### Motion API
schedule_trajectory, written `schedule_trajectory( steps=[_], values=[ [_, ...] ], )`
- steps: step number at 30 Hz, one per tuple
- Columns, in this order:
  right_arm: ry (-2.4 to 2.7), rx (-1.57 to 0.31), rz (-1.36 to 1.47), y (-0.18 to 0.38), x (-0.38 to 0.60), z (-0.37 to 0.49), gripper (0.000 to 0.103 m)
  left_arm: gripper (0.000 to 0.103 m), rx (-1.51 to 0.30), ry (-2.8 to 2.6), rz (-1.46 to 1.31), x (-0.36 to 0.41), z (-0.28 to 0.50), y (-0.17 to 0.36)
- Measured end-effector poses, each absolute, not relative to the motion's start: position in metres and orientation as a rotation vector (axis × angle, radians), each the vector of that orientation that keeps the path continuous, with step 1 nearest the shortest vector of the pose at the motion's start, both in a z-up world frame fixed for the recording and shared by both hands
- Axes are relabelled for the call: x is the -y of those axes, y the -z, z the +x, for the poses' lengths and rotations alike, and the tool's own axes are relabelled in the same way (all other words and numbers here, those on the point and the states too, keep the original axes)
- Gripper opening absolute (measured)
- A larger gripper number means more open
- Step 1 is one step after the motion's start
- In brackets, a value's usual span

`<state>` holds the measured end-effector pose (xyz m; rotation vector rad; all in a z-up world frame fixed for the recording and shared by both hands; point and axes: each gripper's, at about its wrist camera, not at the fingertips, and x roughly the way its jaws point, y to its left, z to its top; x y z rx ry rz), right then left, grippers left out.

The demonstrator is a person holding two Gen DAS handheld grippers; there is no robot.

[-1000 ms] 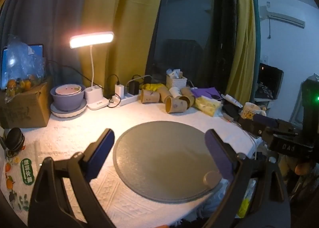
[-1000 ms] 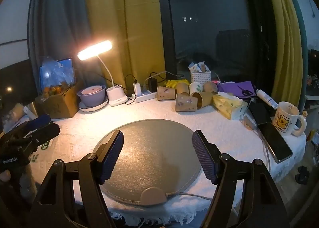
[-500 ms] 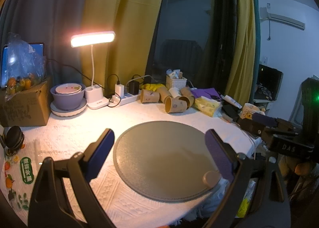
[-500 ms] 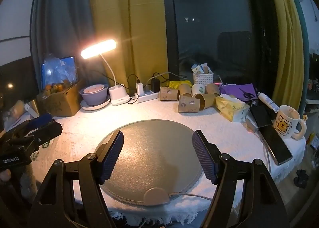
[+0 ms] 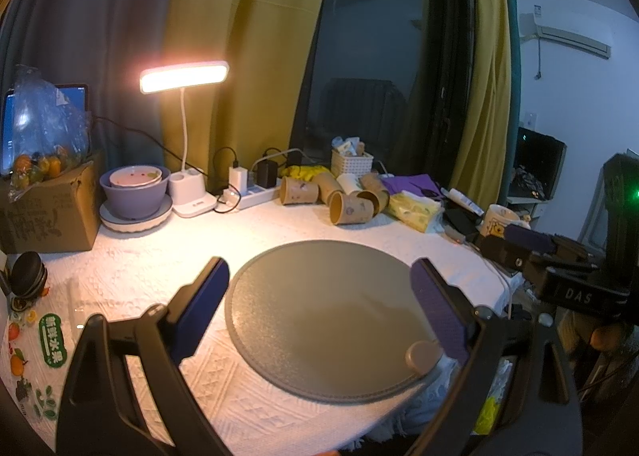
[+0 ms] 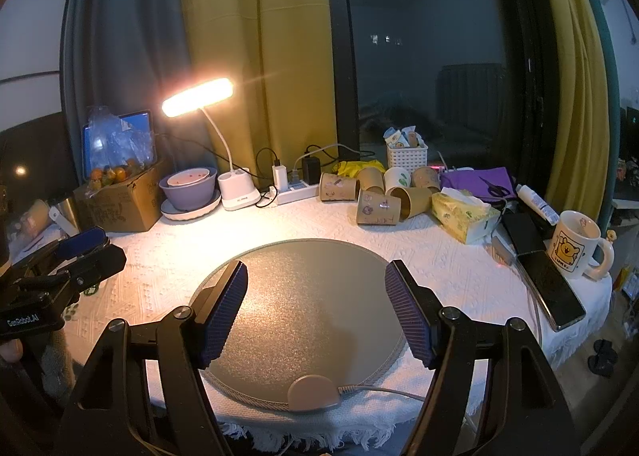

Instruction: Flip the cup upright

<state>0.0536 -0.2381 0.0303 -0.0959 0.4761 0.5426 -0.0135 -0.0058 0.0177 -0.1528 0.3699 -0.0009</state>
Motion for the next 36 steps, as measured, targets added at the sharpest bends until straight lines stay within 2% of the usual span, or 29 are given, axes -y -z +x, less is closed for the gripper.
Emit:
schedule_trajectory(
  steps=[36],
  values=[
    [-0.548, -0.473, -0.096, -0.0334, 0.2381, 0.0545, 0.075, 0.093, -0.370, 0.002, -0.151, 0.0072, -0.0111, -0.0175]
  ],
)
